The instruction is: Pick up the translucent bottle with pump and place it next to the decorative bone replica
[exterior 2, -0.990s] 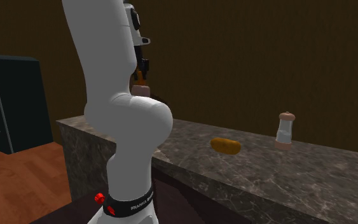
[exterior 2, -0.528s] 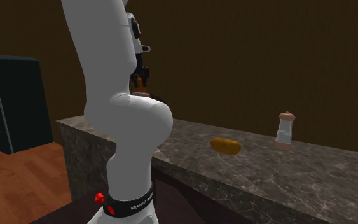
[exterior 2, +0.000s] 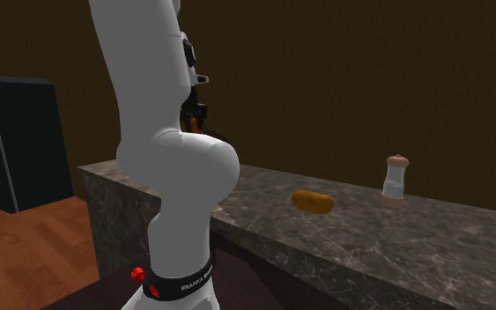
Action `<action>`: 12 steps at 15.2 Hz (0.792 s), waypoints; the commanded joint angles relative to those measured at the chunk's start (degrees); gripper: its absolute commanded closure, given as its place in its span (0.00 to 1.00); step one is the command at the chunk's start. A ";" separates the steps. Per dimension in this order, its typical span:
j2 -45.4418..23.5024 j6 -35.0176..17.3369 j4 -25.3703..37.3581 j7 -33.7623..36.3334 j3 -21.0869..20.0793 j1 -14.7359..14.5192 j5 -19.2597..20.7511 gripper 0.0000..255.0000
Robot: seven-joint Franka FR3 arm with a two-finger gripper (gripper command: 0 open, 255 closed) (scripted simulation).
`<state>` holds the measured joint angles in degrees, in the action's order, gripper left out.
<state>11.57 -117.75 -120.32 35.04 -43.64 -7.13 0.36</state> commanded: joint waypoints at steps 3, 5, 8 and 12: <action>-1.13 -3.06 -2.20 0.93 -0.58 0.15 0.88 1.00; -1.72 -4.57 -3.28 1.45 -0.88 0.22 1.38 1.00; -2.76 -6.83 -4.82 2.36 -1.34 0.36 2.29 1.00; -4.40 -9.81 -6.69 3.80 -1.97 0.61 3.83 1.00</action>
<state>7.39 -126.99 -126.62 38.62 -45.52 -6.55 3.96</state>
